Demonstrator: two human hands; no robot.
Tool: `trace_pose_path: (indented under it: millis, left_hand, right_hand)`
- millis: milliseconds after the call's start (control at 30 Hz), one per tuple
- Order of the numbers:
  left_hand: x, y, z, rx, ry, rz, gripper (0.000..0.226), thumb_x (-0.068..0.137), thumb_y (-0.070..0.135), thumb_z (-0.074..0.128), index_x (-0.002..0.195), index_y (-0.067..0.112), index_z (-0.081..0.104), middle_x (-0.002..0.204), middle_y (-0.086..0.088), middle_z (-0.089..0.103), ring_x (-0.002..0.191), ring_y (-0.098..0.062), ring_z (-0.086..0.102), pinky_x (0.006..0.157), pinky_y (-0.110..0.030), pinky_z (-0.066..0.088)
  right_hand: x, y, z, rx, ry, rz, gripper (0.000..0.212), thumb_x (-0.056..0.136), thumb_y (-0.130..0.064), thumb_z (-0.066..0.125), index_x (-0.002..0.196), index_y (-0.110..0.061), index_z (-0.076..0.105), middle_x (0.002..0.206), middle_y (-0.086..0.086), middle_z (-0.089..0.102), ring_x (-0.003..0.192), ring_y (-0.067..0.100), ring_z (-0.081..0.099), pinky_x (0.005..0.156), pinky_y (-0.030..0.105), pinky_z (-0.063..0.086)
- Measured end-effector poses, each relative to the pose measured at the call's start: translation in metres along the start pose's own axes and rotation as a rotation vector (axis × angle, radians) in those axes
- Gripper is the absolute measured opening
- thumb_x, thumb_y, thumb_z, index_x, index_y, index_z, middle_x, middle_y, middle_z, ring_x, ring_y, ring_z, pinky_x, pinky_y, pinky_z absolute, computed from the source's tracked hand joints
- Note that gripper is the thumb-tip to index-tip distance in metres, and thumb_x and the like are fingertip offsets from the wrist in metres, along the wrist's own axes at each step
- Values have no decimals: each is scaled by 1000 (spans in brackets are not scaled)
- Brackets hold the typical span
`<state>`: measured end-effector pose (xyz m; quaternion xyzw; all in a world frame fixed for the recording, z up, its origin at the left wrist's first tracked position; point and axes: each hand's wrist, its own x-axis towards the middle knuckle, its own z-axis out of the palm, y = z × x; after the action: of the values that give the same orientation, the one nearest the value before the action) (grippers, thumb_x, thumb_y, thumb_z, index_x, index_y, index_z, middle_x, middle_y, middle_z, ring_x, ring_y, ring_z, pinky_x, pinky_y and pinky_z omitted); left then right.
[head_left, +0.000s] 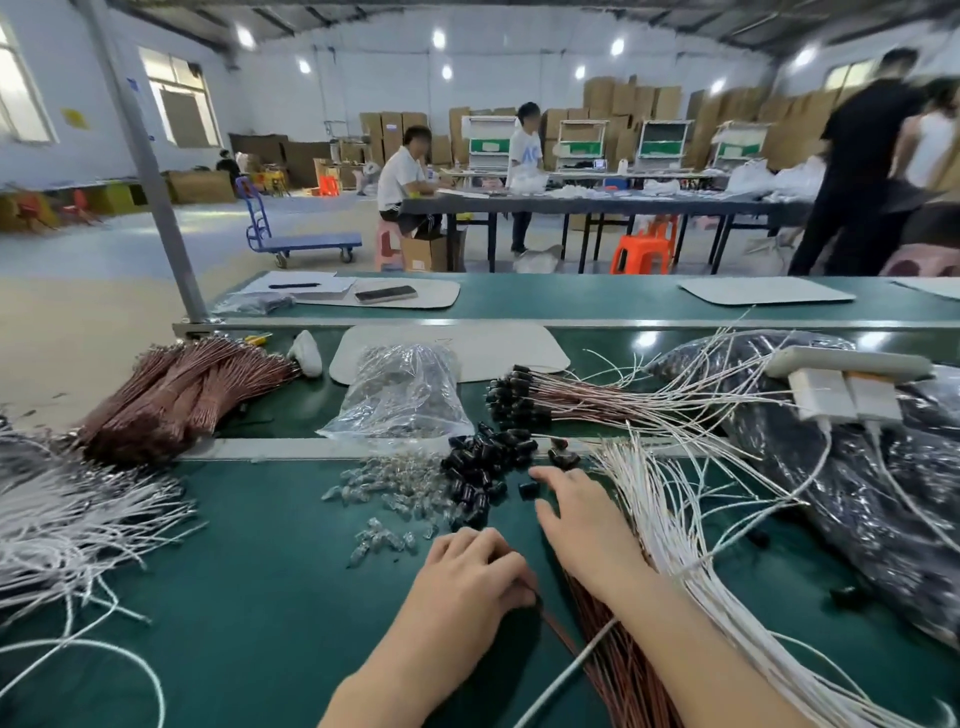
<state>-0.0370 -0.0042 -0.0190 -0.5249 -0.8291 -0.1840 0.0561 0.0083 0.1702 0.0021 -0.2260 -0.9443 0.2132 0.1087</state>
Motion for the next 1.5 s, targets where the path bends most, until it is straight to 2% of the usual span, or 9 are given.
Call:
trace_pose_path:
  millis: [267, 333, 467, 600, 700, 967, 1100, 1200, 1500]
  left_hand:
    - [-3, -11, 3, -20, 45, -33, 23, 109, 35, 32, 119, 31, 53, 121, 16, 49, 119, -9, 39, 108, -20, 14]
    - [-4, -17, 0, -48, 99, -61, 20, 109, 31, 36, 114, 28, 55, 115, 15, 53, 114, -10, 43, 108, -21, 15]
    - [-10, -39, -14, -95, 273, -235, 22, 106, 28, 40, 107, 26, 61, 107, 18, 55, 106, -5, 34, 98, -22, 24]
    - [-19, -56, -31, -53, 520, -387, 9, 99, 14, 56, 102, 16, 64, 97, 8, 61, 98, -14, 46, 94, -28, 28]
    - [-22, -57, -35, -73, 631, -471, 10, 97, 3, 58, 100, 12, 61, 92, 2, 62, 91, -21, 49, 92, -27, 24]
    - [-16, -45, -23, -87, 600, -418, 8, 99, 11, 51, 98, 12, 58, 90, 5, 57, 88, -14, 45, 89, -23, 22]
    - [-12, -43, -21, -90, 583, -411, 7, 98, 10, 53, 98, 15, 58, 91, 8, 56, 88, -11, 44, 91, -22, 23]
    - [-12, -45, -20, -75, 583, -406, 7, 98, 9, 53, 98, 13, 59, 91, 7, 56, 87, -13, 45, 91, -23, 24]
    - [-11, -47, -18, -97, 560, -404, 8, 100, 10, 52, 99, 16, 57, 91, 7, 57, 89, -10, 43, 92, -25, 25]
  right_hand:
    - [19, -5, 4, -184, 8, -12, 23, 104, -38, 48, 123, -27, 57, 121, 2, 54, 113, 24, 50, 89, 37, 48]
    - [16, -1, -1, -3, 50, 16, 17, 104, -33, 52, 116, -25, 60, 116, -1, 62, 105, 19, 57, 87, 35, 50]
    - [-2, 10, -18, 502, 201, 46, 7, 102, -27, 58, 102, -34, 59, 104, -12, 66, 88, 1, 63, 65, 12, 48]
    - [-26, 19, -19, 738, 279, 53, 12, 101, -24, 59, 104, -35, 62, 98, -9, 68, 86, 5, 69, 78, 27, 57]
    - [-36, 18, -13, 851, 269, 44, 11, 101, -25, 60, 106, -34, 64, 96, -11, 71, 86, 8, 71, 73, 23, 58]
    - [-44, 27, -5, 879, 300, 26, 21, 99, -27, 61, 104, -46, 68, 94, -16, 72, 87, 6, 70, 80, 25, 58]
    - [-42, 27, -2, 831, 276, 53, 21, 100, -30, 60, 109, -47, 67, 91, -15, 72, 81, 22, 68, 80, 48, 59]
    - [-41, 27, -2, 820, 277, 24, 20, 99, -31, 60, 110, -46, 67, 95, -16, 72, 85, 7, 70, 80, 44, 60]
    - [-42, 20, -6, 801, 268, -7, 22, 94, -34, 67, 110, -48, 64, 105, -29, 68, 90, -1, 67, 79, 17, 51]
